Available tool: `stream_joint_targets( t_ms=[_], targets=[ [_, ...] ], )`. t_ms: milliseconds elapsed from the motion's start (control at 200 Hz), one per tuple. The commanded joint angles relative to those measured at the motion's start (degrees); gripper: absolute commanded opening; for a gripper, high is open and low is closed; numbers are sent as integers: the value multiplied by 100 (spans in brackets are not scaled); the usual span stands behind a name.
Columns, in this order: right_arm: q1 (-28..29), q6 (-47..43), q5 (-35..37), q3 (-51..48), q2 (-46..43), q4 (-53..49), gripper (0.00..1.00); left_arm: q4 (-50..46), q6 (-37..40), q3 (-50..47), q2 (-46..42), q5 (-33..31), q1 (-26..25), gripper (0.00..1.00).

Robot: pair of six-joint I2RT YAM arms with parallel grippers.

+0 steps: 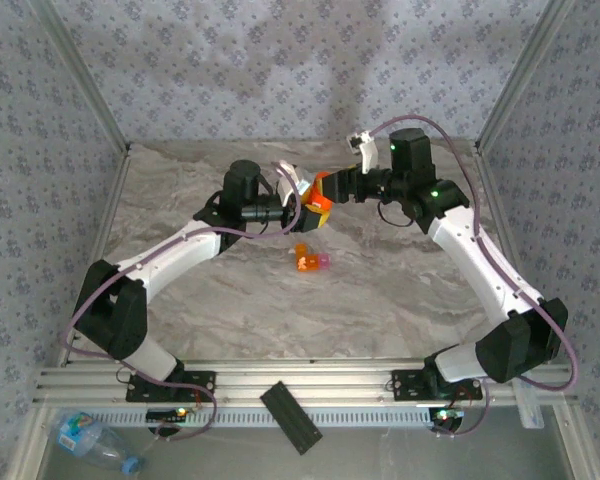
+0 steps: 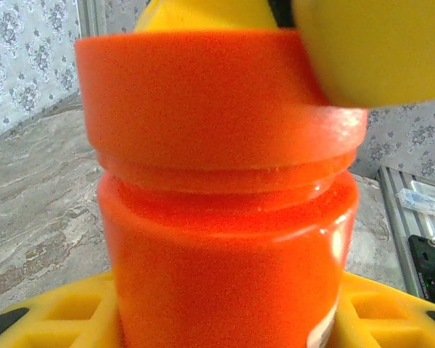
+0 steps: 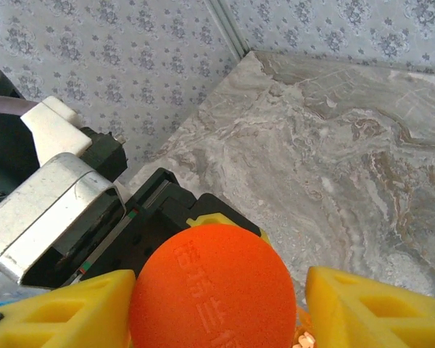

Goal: Sort the pills into containers

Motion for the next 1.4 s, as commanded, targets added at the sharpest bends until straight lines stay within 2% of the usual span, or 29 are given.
stream_joint_targets(
  t_ms=[0,165,285,440,610,715,849,944,1094,1219,1394],
  targets=[
    [28,-34,-99,165,2,-13,55,122,80,256,-90,184,-24,0],
    [112,22,-115,55,1,35,44,148,52,271,-92,78,-45,0],
    [336,337,382,-117,31,122,39,243,67,240,-127,-281,-117,0],
    [777,1098,1437,-287,229,249,39,434,210,113,-180,-1105,-317,0],
    [1293,1655,2251,-323,497,557,38,892,182,-136,-165,-1812,-555,0],
    [1364,1742,2381,-381,551,712,38,1314,10,-334,-155,-2114,-634,0],
    [1283,1730,2345,-302,505,663,40,1385,-102,-357,-85,-2236,-640,0],
    [1175,1680,2204,-221,432,550,45,1386,-113,-352,-61,-2262,-630,0],
    [812,1631,1906,-189,127,446,68,1381,-180,-311,-25,-2264,-550,0],
    [412,1627,1610,-270,-291,457,81,1427,-310,-286,-20,-2118,-395,0],
    [0,1323,1009,-257,-637,192,90,1285,-372,-178,-14,-1620,-168,0]
  ],
)
